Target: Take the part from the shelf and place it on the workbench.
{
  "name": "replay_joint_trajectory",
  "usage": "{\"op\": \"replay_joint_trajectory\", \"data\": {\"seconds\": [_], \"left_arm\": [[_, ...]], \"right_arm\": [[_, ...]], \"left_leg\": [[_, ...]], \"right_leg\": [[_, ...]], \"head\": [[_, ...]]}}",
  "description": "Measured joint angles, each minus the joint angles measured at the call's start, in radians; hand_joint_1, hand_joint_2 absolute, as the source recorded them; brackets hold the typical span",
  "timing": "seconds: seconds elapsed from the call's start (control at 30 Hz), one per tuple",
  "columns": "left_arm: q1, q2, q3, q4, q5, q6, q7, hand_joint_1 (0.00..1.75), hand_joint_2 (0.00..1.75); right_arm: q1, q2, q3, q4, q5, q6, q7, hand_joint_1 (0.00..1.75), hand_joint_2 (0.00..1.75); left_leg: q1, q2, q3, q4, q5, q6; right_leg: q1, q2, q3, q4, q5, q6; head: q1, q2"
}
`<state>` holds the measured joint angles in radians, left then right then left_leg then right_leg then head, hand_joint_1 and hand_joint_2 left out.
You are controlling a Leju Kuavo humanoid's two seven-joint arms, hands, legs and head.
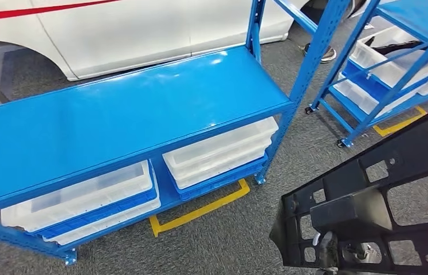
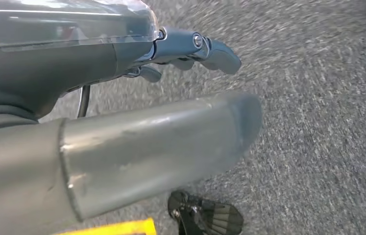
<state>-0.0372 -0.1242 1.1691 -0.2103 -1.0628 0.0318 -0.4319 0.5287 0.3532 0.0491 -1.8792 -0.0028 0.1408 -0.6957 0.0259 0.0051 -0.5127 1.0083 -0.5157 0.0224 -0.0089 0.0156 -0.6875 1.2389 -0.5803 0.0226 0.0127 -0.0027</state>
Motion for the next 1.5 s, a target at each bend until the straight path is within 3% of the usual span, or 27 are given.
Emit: {"op": "replay_joint_trajectory", "data": {"seconds": [0.07,0.1,0.17,0.23,0.3,0.37,0.4,0.47,0.53,0.6,0.63,0.67,0.73,0.8,0.87,0.9,0.93,1.03,1.1,1.13,1.17,1.23,1.3,1.33,1.4,1.43,1.5], "left_arm": [[0.001,0.002,0.003,0.000,-0.005,-0.002,-0.001,0.00,0.00],[0.000,0.003,0.003,0.000,-0.008,-0.003,-0.002,0.00,0.00],[-0.003,0.004,0.003,0.000,-0.014,-0.006,-0.004,0.00,0.00],[-0.005,0.004,0.003,0.000,-0.019,-0.008,-0.006,0.00,0.00],[-0.006,0.004,0.003,0.000,-0.020,-0.009,-0.006,0.00,0.00],[-0.007,0.005,0.003,0.000,-0.020,-0.010,-0.007,0.00,0.00],[-0.008,0.006,0.003,0.000,-0.020,-0.011,-0.007,0.00,0.00],[-0.008,0.007,0.003,-0.001,-0.023,-0.015,-0.010,0.00,0.00],[-0.005,0.009,0.003,-0.001,-0.031,-0.017,-0.012,0.00,0.00],[-0.001,0.011,0.003,-0.001,-0.039,-0.017,-0.013,0.00,0.00],[0.000,0.012,0.003,-0.001,-0.044,-0.017,-0.014,0.00,0.00],[0.000,0.012,0.003,-0.001,-0.047,-0.017,-0.015,0.00,0.00],[-0.001,0.013,0.003,-0.001,-0.054,-0.017,-0.019,0.00,0.00],[-0.001,0.013,0.003,-0.001,-0.057,-0.019,-0.023,0.00,0.00],[-0.003,0.014,0.003,-0.001,-0.059,-0.020,-0.025,0.00,0.00],[-0.004,0.014,0.003,-0.001,-0.059,-0.020,-0.026,0.00,0.00],[-0.005,0.014,0.003,-0.001,-0.059,-0.020,-0.027,0.00,0.00],[-0.003,0.014,0.003,-0.002,-0.059,-0.020,-0.029,0.00,0.00],[0.000,0.015,0.003,-0.002,-0.059,-0.020,-0.029,0.00,0.00],[0.000,0.015,0.003,-0.002,-0.059,-0.020,-0.029,0.00,0.00],[-0.001,0.015,0.003,-0.002,-0.059,-0.020,-0.029,0.00,0.00],[-0.004,0.015,0.003,-0.002,-0.059,-0.020,-0.029,0.00,0.00],[-0.005,0.014,0.003,-0.002,-0.059,-0.020,-0.030,0.00,0.00],[-0.005,0.014,0.003,-0.002,-0.059,-0.021,-0.030,0.00,0.00],[-0.008,0.013,0.003,-0.002,-0.059,-0.023,-0.030,0.00,0.00],[-0.009,0.013,0.003,-0.002,-0.059,-0.023,-0.030,0.00,0.00],[-0.011,0.013,0.003,-0.002,-0.059,-0.023,-0.030,0.00,0.00]], "right_arm": [[-0.001,0.000,-0.001,0.000,0.001,0.000,0.000,1.75,1.75],[-0.001,0.000,-0.002,0.000,0.001,0.000,0.000,1.75,1.75],[-0.002,0.000,-0.003,0.000,0.003,0.000,0.000,1.75,1.75],[-0.003,0.000,-0.004,-0.001,0.003,0.001,0.000,1.75,1.75],[-0.005,0.000,-0.004,-0.003,0.004,0.002,0.000,1.75,1.75],[-0.004,0.000,-0.006,-0.005,0.004,0.002,0.000,1.75,1.75],[-0.003,0.001,-0.006,-0.005,0.004,0.002,0.000,1.75,1.75],[-0.005,0.002,-0.007,-0.006,0.004,0.003,0.000,1.75,1.75],[-0.008,0.002,-0.007,-0.006,0.005,0.004,0.000,1.75,1.75],[-0.008,0.002,-0.008,-0.006,0.005,0.004,0.000,1.75,1.75],[-0.007,0.002,-0.009,-0.006,0.005,0.004,0.000,1.75,1.75],[-0.007,0.002,-0.010,-0.006,0.005,0.004,0.000,1.75,1.75],[-0.006,0.002,-0.010,-0.009,0.005,0.005,0.000,1.75,1.75],[-0.005,0.002,-0.011,-0.016,0.004,0.006,0.000,1.75,1.75],[-0.002,0.002,-0.012,-0.024,0.002,0.007,0.000,1.75,1.75],[0.001,0.002,-0.012,-0.027,0.001,0.007,0.000,1.75,1.75],[0.003,0.002,-0.013,-0.030,0.001,0.007,0.000,1.75,1.75],[0.003,0.001,-0.014,-0.036,0.001,0.009,0.000,1.75,1.75],[0.004,0.001,-0.015,-0.037,0.001,0.010,0.000,1.75,1.75],[0.004,0.001,-0.015,-0.037,0.001,0.010,0.000,1.75,1.75],[0.005,0.001,-0.016,-0.037,0.001,0.010,0.000,1.75,1.75],[0.005,0.001,-0.017,-0.038,0.001,0.011,0.000,1.75,1.75],[0.004,0.001,-0.017,-0.042,0.000,0.012,0.000,1.75,1.75],[0.004,0.001,-0.018,-0.043,-0.001,0.013,0.000,1.75,1.75],[0.007,0.001,-0.020,-0.046,-0.004,0.014,-0.001,1.75,1.75],[0.008,0.002,-0.021,-0.046,-0.005,0.015,0.000,1.75,1.75],[0.009,0.002,-0.022,-0.047,-0.008,0.016,0.000,1.75,1.75]], "left_leg": [[-0.003,0.031,-0.001,0.001,-0.001,0.000],[-0.004,0.045,0.000,0.002,-0.002,0.000],[-0.004,0.067,0.005,0.002,-0.005,-0.002],[-0.007,0.084,0.010,0.001,-0.009,-0.008],[-0.009,0.097,0.012,0.000,-0.010,-0.015],[-0.010,0.112,0.018,-0.006,-0.009,-0.023],[-0.010,0.109,0.020,-0.004,-0.015,-0.028],[-0.008,0.067,0.004,0.044,-0.053,-0.034],[-0.006,0.015,-0.051,0.164,-0.118,-0.037],[-0.005,0.002,-0.098,0.258,-0.143,-0.039],[-0.005,0.000,-0.100,0.255,-0.125,-0.040],[-0.004,-0.004,-0.085,0.214,-0.091,-0.040],[-0.002,-0.042,-0.035,0.090,-0.028,-0.039],[-0.001,-0.078,-0.011,0.029,-0.015,-0.033],[-0.003,-0.071,-0.011,0.026,-0.016,-0.021],[-0.003,-0.058,-0.009,0.023,-0.013,-0.014],[-0.002,-0.045,-0.008,0.019,-0.009,-0.006],[-0.003,-0.003,-0.007,0.014,-0.005,0.005],[-0.006,0.027,-0.007,0.014,-0.007,0.006],[-0.006,0.041,-0.006,0.014,-0.009,0.006],[-0.007,0.054,-0.004,0.014,-0.011,0.005],[-0.007,0.075,0.003,0.014,-0.017,0.002],[-0.009,0.094,0.009,0.012,-0.022,-0.006],[-0.010,0.104,0.012,0.010,-0.023,-0.011],[-0.013,0.124,0.019,0.002,-0.025,-0.021],[-0.013,0.118,0.023,0.002,-0.030,-0.025],[-0.014,0.072,0.003,0.054,-0.067,-0.031]], "right_leg": [[-0.005,-0.011,-0.033,0.074,-0.018,0.005],[-0.005,-0.014,-0.022,0.057,0.000,0.005],[-0.002,-0.040,0.049,-0.072,0.061,-0.002],[0.010,-0.080,0.107,-0.181,0.090,-0.018],[0.020,-0.090,0.114,-0.201,0.090,-0.030],[0.022,-0.071,0.111,-0.204,0.094,-0.038],[0.019,-0.061,0.114,-0.212,0.098,-0.043],[0.011,-0.040,0.121,-0.230,0.109,-0.054],[0.009,-0.018,0.121,-0.234,0.114,-0.061],[0.010,0.010,0.117,-0.228,0.114,-0.063],[0.010,0.025,0.115,-0.224,0.114,-0.063],[0.010,0.040,0.113,-0.217,0.112,-0.061],[0.008,0.066,0.105,-0.199,0.105,-0.053],[0.007,0.089,0.092,-0.183,0.102,-0.042],[0.004,0.113,0.082,-0.181,0.107,-0.030],[0.003,0.111,0.078,-0.178,0.107,-0.025],[0.005,0.092,0.071,-0.166,0.099,-0.020],[0.005,0.007,0.004,-0.025,0.017,-0.006],[-0.001,-0.008,-0.046,0.080,-0.021,0.000],[-0.003,-0.011,-0.050,0.088,-0.014,0.001],[-0.003,-0.016,-0.031,0.056,0.012,0.000],[0.003,-0.051,0.044,-0.082,0.073,-0.012],[0.017,-0.085,0.091,-0.176,0.097,-0.028],[0.023,-0.088,0.093,-0.187,0.094,-0.033],[0.026,-0.064,0.094,-0.198,0.100,-0.042],[0.022,-0.052,0.100,-0.210,0.105,-0.046],[0.015,-0.030,0.116,-0.235,0.115,-0.053]], "head": [[0.000,0.000],[0.000,0.000],[0.000,0.000],[0.000,0.000],[0.000,0.000],[0.000,0.000],[0.000,0.000],[-0.001,0.000],[-0.001,0.000],[-0.002,0.000],[-0.001,0.000],[-0.002,0.000],[-0.001,0.000],[-0.001,0.000],[-0.001,0.000],[-0.001,0.000],[-0.001,0.000],[0.001,0.000],[0.001,0.000],[0.001,0.000],[0.001,0.000],[0.001,0.000],[0.001,0.000],[0.001,0.000],[0.001,0.000],[0.000,0.000],[0.000,0.000]]}}
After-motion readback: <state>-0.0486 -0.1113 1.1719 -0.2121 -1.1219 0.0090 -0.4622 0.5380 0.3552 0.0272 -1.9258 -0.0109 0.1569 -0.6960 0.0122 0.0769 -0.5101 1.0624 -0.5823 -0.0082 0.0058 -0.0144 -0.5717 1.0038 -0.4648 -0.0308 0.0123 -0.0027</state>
